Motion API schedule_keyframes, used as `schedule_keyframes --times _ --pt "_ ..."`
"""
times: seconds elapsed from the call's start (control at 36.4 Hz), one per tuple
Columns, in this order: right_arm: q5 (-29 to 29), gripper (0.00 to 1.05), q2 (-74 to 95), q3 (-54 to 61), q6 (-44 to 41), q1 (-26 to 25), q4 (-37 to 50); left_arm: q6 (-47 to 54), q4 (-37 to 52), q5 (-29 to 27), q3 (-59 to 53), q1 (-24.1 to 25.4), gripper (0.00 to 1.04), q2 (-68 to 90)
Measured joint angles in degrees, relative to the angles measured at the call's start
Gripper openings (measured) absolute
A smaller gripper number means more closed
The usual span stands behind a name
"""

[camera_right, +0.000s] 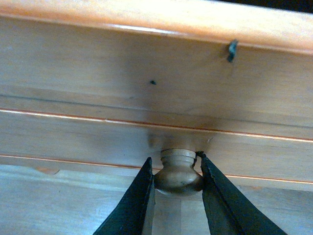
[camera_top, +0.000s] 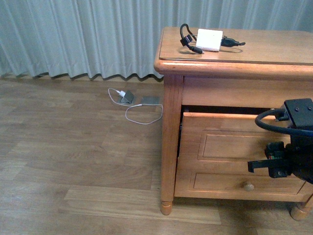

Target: Put charger into drawer

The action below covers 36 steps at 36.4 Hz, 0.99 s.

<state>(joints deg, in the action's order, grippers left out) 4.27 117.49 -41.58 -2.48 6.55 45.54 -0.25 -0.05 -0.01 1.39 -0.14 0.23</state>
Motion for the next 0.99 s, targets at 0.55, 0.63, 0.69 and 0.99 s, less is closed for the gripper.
schedule_keyframes --times 0.55,0.63,0.69,0.99 --pt "-10.3 0.33 -24.1 21.9 1.1 -2.0 -13.7 0.0 0.0 0.0 0.0 0.0 0.98 0.0" --pt "-12.3 0.47 -28.8 24.4 1.3 -2.2 -16.8 0.0 0.0 0.0 0.0 0.0 0.98 0.0" --pt "-13.9 0.56 -32.4 25.2 1.7 -2.6 -19.5 0.0 0.0 0.0 0.0 0.0 0.98 0.0" --pt "-21.5 0.98 -55.4 25.4 5.0 -6.6 -38.7 0.0 0.0 0.0 0.0 0.0 0.98 0.0"
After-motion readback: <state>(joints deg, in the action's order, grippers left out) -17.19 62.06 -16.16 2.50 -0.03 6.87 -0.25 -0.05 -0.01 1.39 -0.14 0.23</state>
